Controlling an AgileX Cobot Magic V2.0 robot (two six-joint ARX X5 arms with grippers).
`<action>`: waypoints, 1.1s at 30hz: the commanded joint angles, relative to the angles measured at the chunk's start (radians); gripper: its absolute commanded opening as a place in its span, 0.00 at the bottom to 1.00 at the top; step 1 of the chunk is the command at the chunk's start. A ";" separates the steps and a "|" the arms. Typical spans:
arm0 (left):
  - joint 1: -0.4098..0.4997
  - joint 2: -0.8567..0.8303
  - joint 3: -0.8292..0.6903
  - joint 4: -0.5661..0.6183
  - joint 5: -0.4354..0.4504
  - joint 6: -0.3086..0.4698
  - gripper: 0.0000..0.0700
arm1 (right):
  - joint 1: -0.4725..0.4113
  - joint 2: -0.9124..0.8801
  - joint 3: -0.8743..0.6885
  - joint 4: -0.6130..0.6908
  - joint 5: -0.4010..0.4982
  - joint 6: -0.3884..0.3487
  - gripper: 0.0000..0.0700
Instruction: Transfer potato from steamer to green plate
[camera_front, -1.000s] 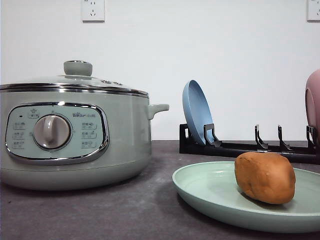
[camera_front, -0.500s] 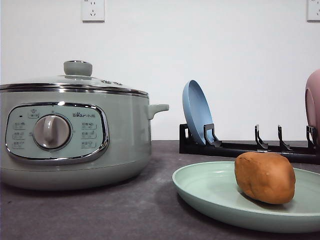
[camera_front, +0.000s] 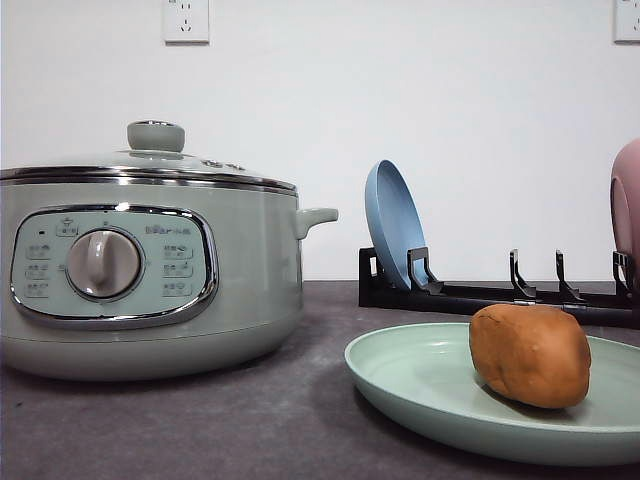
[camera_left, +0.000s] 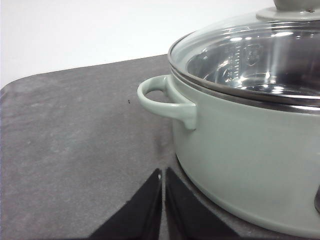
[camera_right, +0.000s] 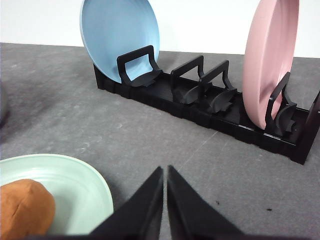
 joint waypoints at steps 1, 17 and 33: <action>0.002 -0.002 -0.021 -0.007 -0.001 -0.003 0.00 | 0.002 -0.002 -0.004 0.001 0.000 -0.007 0.00; 0.002 -0.002 -0.021 -0.007 -0.001 -0.003 0.00 | 0.002 -0.002 -0.004 0.001 0.000 -0.007 0.00; 0.002 -0.002 -0.021 -0.007 -0.001 -0.003 0.00 | 0.002 -0.002 -0.004 0.001 0.000 -0.007 0.00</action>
